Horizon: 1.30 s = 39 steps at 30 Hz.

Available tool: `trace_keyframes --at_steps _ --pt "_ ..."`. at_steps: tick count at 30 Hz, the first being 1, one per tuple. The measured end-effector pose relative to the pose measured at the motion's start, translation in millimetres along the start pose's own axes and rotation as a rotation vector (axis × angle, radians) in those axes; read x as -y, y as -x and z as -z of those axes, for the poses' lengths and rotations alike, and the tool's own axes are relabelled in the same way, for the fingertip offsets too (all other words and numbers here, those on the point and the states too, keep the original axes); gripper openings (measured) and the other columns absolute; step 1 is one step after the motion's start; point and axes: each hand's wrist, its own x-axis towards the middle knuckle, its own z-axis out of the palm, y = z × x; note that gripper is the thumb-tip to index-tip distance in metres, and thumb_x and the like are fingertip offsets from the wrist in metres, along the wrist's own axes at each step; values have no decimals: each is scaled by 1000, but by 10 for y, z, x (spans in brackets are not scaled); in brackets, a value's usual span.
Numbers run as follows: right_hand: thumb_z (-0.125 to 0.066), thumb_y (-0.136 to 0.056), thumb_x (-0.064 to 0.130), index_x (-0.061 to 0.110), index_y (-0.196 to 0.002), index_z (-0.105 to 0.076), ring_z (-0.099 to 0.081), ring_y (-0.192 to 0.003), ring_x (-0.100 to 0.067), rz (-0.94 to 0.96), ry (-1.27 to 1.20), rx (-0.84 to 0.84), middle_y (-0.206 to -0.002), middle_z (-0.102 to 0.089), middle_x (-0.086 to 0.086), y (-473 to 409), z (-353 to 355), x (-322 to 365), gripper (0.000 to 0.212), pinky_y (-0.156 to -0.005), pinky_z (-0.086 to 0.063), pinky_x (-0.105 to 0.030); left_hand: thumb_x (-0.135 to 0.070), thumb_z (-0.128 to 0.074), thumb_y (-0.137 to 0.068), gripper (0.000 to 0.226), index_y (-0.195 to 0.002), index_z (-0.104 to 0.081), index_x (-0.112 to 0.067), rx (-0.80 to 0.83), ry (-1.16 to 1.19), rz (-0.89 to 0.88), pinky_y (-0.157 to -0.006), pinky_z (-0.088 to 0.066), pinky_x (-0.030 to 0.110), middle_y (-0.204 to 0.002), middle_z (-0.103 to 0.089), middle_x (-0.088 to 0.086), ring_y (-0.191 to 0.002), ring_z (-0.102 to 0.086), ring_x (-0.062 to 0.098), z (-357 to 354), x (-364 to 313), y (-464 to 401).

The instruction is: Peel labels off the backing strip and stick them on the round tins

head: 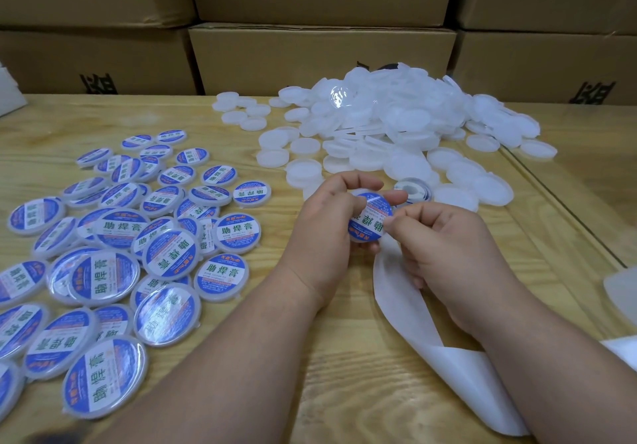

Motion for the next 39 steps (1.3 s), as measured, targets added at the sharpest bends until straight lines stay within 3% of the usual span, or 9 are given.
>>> trace_keyframes --at_steps 10,13,16,21,25,28,33,36,39 --pt "-62 -95 4 6 -76 -69 -51 -36 1 -2 -25 -9 -42 -53 16 7 -3 1 20 -40 -37 -7 -10 -43 -71 31 -95 -60 -22 -22 -43 -18 -57 -46 29 -107 -78 10 -90 -70 26 -6 -16 7" --pt "-64 -94 14 14 -77 -78 -46 -40 1 13 35 -22 -44 -49 18 -9 5 -23 22 -44 -35 -9 -4 -41 -67 40 -100 -57 -18 -47 -78 -55 -56 -48 27 -106 -78 8 -88 -71 25 10 -18 3" --pt "-64 -86 30 32 -84 -82 -33 -44 -6 25 40 -7 -45 -38 14 -7 12 -28 18 -49 -31 -21 -1 -43 -67 43 -104 -56 -18 -92 -113 -86 -53 -50 22 -103 -79 4 -85 -73 20 10 -3 3" --pt "-59 -78 35 33 -88 -80 -35 -44 -9 45 43 -86 -46 -39 12 -16 36 -25 23 -53 -32 -30 -1 -70 -81 40 -109 -52 -23 -195 -180 -146 -56 -50 17 -101 -78 -5 -87 -74 10 63 3 -12" --pt "-60 -76 34 29 -88 -80 -35 -43 -8 44 35 -120 -45 -41 13 -33 60 -43 23 -51 -33 -29 -13 -77 -88 33 -111 -56 -23 -288 -151 -143 -50 -48 20 -95 -79 2 -79 -74 14 84 -20 -25" --pt "-60 -76 34 28 -86 -79 -34 -43 -10 45 42 -117 -46 -39 11 -36 57 -53 22 -51 -31 -30 -32 -61 -101 16 -113 -58 -23 -309 -133 -113 -41 -42 21 -91 -79 2 -63 -69 12 74 -62 -24" --pt "-60 -76 33 27 -83 -79 -32 -44 -11 42 53 -117 -46 -37 9 -40 56 -71 21 -50 -30 -30 -52 -29 -108 46 -103 -61 -19 -374 -38 -26 -34 -34 20 -70 -75 8 -42 -57 15 76 -113 -22" --pt "-60 -76 34 28 -83 -79 -32 -44 -12 45 53 -108 -47 -36 8 -39 58 -82 21 -49 -30 -29 -67 -27 -102 64 -72 -53 -16 -513 80 41 -34 -29 19 -46 -50 3 -34 -41 16 100 -122 -59" --pt "-60 -76 34 27 -83 -79 -30 -43 -12 45 50 -109 -47 -35 8 -41 61 -86 21 -49 -29 -30 -72 -22 -100 70 -69 -58 -20 -521 328 46 -37 -22 18 -44 -33 -3 -34 -27 13 170 -166 -89"
